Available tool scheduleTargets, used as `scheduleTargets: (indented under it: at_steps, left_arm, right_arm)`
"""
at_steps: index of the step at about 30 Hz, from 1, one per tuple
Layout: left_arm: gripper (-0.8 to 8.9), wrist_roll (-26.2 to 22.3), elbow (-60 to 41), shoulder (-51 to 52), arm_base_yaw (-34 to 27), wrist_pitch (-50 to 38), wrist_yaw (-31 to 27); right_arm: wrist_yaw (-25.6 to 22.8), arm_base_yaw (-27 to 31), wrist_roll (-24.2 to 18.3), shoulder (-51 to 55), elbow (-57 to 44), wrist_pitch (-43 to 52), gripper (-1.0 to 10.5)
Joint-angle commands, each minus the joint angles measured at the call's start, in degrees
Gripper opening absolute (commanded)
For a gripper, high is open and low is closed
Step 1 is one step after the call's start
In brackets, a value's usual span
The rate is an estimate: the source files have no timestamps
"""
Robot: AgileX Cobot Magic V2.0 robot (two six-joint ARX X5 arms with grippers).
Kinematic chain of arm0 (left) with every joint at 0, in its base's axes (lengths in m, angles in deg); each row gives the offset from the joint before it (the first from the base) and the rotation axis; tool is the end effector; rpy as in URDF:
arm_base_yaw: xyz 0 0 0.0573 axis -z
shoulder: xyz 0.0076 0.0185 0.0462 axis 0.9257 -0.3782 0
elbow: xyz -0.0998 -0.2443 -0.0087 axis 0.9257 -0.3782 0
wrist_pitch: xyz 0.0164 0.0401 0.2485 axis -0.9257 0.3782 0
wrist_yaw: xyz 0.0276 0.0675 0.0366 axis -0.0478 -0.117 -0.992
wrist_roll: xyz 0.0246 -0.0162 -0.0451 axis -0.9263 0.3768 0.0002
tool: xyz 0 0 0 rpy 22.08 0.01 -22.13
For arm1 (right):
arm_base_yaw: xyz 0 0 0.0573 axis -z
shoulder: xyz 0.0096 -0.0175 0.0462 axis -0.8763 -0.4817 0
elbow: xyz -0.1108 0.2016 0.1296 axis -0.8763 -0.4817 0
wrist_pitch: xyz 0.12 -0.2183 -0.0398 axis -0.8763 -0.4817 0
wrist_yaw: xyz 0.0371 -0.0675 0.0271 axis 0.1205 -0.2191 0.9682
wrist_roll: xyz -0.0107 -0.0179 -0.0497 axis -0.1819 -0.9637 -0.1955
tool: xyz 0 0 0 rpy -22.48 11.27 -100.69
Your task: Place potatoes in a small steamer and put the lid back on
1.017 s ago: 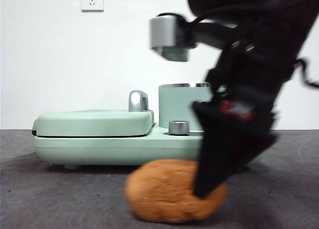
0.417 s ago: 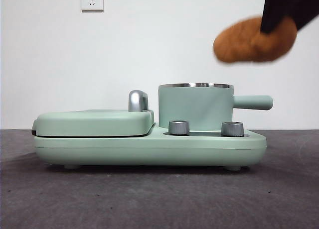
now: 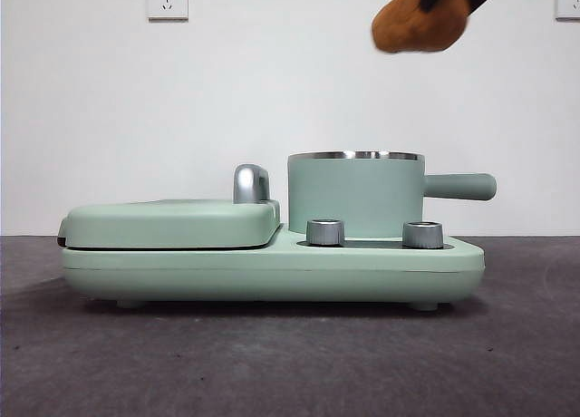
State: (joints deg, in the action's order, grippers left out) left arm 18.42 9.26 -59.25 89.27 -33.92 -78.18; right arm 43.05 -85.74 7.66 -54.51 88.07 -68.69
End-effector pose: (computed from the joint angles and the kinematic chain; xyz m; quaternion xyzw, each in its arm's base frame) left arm 0.1690 -0.0729 0.4145 0.1064 0.1739 -0.2978 0.9326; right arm 0.2575 0.1201 0.3970 -0.1165 0.4014 0.2475 0.8741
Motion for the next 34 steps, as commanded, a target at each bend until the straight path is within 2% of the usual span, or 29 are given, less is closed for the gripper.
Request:
scheduleTargets:
  at_steps: [1, 7, 21, 26, 29, 34]
  left_arm:
    - [0.12, 0.1, 1.0, 0.0, 0.2, -1.5, 0.1]
    - [0.12, 0.1, 1.0, 0.0, 0.2, -1.4, 0.1]
    - [0.12, 0.1, 1.0, 0.0, 0.2, 1.3, 0.1]
    - [0.12, 0.0, 1.0, 0.0, 0.2, 1.3, 0.1]
    - [0.12, 0.0, 1.0, 0.0, 0.2, 1.3, 0.1]
    - [0.12, 0.0, 1.0, 0.0, 0.2, 1.2, 0.1]
  right_arm:
    - [0.2, 0.1, -1.3, -5.6, 4.6, 1.5, 2.3]
    - [0.5, 0.1, -1.2, -14.4, 8.2, 6.4, 2.3]
    - [0.0, 0.3, -1.7, -28.7, 8.3, 12.3, 2.3]
    - [-0.3, 0.3, -2.0, -30.4, 8.3, 12.3, 2.3]
    - [0.0, 0.3, -2.8, -30.3, 8.3, 12.3, 3.6]
    - [0.0, 0.3, -2.7, -25.1, 8.6, 12.2, 3.6]
